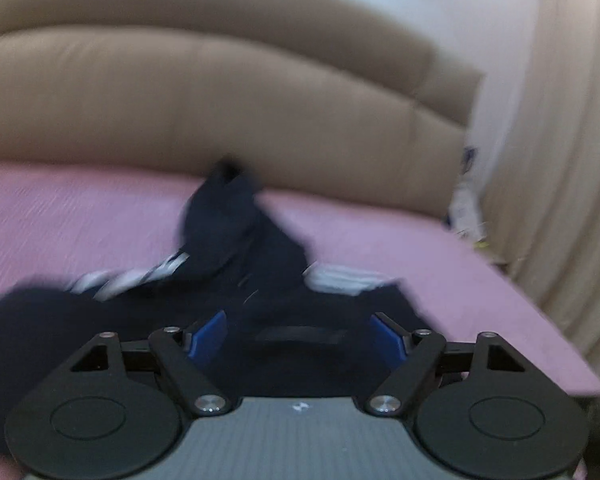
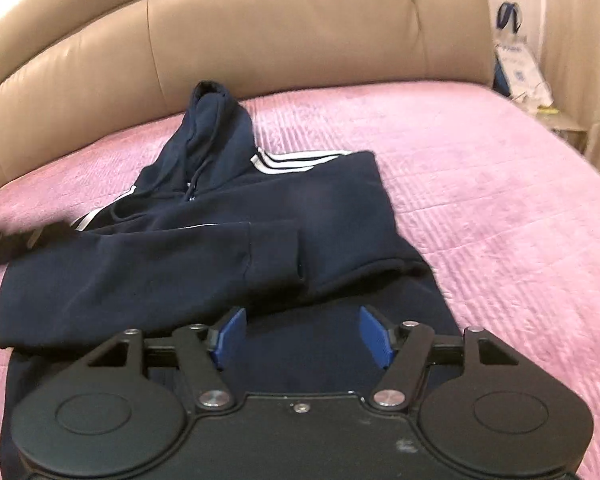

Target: Fold large clothes

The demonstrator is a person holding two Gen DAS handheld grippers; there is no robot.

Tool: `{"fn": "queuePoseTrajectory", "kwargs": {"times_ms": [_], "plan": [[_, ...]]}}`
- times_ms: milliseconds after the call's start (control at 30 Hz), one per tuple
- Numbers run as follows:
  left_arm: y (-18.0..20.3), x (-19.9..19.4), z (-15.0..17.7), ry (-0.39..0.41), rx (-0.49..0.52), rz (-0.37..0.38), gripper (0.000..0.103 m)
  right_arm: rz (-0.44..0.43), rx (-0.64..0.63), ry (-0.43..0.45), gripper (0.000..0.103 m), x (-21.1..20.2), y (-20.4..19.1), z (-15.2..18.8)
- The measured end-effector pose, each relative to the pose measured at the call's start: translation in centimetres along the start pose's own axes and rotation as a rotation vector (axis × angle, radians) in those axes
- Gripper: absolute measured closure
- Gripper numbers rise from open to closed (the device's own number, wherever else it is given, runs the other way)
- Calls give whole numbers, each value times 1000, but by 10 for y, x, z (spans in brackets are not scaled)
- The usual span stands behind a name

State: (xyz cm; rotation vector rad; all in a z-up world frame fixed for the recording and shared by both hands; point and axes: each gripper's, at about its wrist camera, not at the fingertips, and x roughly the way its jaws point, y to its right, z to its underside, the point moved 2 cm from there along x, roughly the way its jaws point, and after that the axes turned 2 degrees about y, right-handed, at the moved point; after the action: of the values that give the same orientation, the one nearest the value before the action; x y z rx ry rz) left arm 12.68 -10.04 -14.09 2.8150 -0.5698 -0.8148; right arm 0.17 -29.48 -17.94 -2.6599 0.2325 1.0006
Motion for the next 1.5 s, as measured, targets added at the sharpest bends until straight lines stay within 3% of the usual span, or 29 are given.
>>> {"fn": "queuePoseTrajectory", "kwargs": {"times_ms": [100, 200, 267, 367, 433, 467, 533, 567, 600, 700, 833, 967, 1033, 1067, 1100, 1167, 1233, 1300, 1367, 1433, 1500], "plan": [[-54, -10, 7, -7, -49, -142, 25, -71, 50, -11, 25, 27, 2, -15], [-108, -9, -12, -6, -124, -244, 32, -114, 87, -11, 25, 56, 2, -37], [-136, -7, -21, -7, -169, -284, 32, -101, 87, -12, 24, 72, 1, -48], [-160, -25, -18, -11, -174, -309, 33, -74, 87, -72, 24, 99, 6, -56], [-169, -17, -14, -21, -175, -311, 33, -99, 96, -128, 24, 113, 9, -51], [-169, -18, -13, -23, -176, -307, 33, -144, 105, -168, 28, 120, 5, -47], [-172, -11, -12, -27, -175, -298, 34, -210, 84, -192, 52, 122, -6, -42], [-172, -19, -11, -27, -172, -288, 42, -180, 13, -180, 76, 119, -17, -41], [-169, -23, -10, -29, -169, -278, 49, -114, -90, -152, 85, 112, -34, -41], [-164, -14, -11, -29, -166, -258, 51, -92, -204, -63, 91, 91, -60, -52], [-152, -6, -22, -4, -131, -222, 53, -30, -194, 83, 91, 55, -54, -80], [-136, 1, -30, 14, -102, -187, 52, 149, -142, 202, 89, 36, -22, -98], [-128, 13, -27, -18, -83, -185, 51, 147, -88, 131, 69, 54, -1, -96], [-124, 24, -23, -57, -58, -197, 49, 125, -74, 57, 31, 70, 6, -92], [-122, 38, -17, -107, -26, -221, 49, 98, -68, -34, 20, 93, 13, -84], [-119, 62, 0, -195, 49, -301, 53, 114, -83, -122, 37, 118, 22, -68], [-116, 64, 3, -195, 91, -324, 56, 171, -72, -106, 43, 112, 31, -64], [-112, 50, -7, -140, 72, -280, 56, 150, -14, 25, 43, 81, 34, -70], [-104, 36, -18, -75, 50, -219, 54, 134, -44, 101, 43, 61, 25, -75], [-94, 36, -24, -73, 41, -179, 55, 114, -105, 109, 43, 61, 6, -72], [-90, 48, -21, -105, 21, -161, 59, 116, -162, 78, 57, 76, -9, -65]]}}
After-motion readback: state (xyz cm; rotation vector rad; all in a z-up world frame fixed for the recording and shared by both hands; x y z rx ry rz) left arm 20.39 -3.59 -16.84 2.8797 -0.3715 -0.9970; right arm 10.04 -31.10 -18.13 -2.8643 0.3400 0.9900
